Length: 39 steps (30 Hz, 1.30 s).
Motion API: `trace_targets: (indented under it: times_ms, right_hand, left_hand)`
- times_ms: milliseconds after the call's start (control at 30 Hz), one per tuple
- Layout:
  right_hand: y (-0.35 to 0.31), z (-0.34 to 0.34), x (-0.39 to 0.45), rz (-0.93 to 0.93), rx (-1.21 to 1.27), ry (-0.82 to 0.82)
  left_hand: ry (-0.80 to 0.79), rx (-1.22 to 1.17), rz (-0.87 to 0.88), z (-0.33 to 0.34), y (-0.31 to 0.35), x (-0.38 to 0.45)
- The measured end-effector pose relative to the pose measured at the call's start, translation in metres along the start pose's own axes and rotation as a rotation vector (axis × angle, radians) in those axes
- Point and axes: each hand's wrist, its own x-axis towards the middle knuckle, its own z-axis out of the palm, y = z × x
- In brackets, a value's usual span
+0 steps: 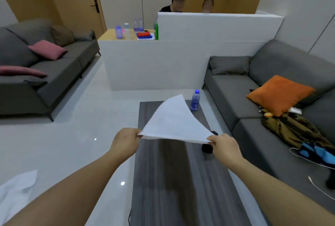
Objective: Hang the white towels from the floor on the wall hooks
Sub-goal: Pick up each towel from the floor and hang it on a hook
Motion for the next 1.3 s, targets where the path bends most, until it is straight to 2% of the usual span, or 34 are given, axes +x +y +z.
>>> trace_targets:
  times_ms: [167, 333, 467, 633, 867, 1133, 1300]
  right_hand:
    - [0.016, 0.066, -0.089, -0.009, -0.004, -0.189]
    - [-0.003, 0.064, -0.139, 0.004, -0.021, -0.292]
    - [-0.030, 0.019, -0.151, 0.049, 0.013, -0.218]
    - [-0.058, -0.045, -0.144, 0.021, 0.040, -0.070]
    - [-0.070, -0.092, -0.074, 0.040, 0.047, 0.017]
    - [-0.058, -0.123, 0.105, -0.016, 0.054, 0.093]
    - [-0.054, -0.181, 0.190, -0.037, 0.098, 0.197]
  left_hand:
    - [-0.204, 0.156, 0.034, 0.060, -0.029, -0.081]
    - [-0.233, 0.158, 0.030, 0.053, -0.045, -0.142]
    - [-0.189, 0.179, -0.008, 0.007, -0.045, -0.167]
    - [-0.037, 0.164, -0.022, -0.057, -0.033, -0.160]
    - [0.102, 0.082, -0.092, -0.095, -0.011, -0.094]
    - [0.198, 0.079, -0.141, -0.119, 0.020, 0.073]
    - [0.304, 0.092, -0.121, -0.169, 0.060, 0.153]
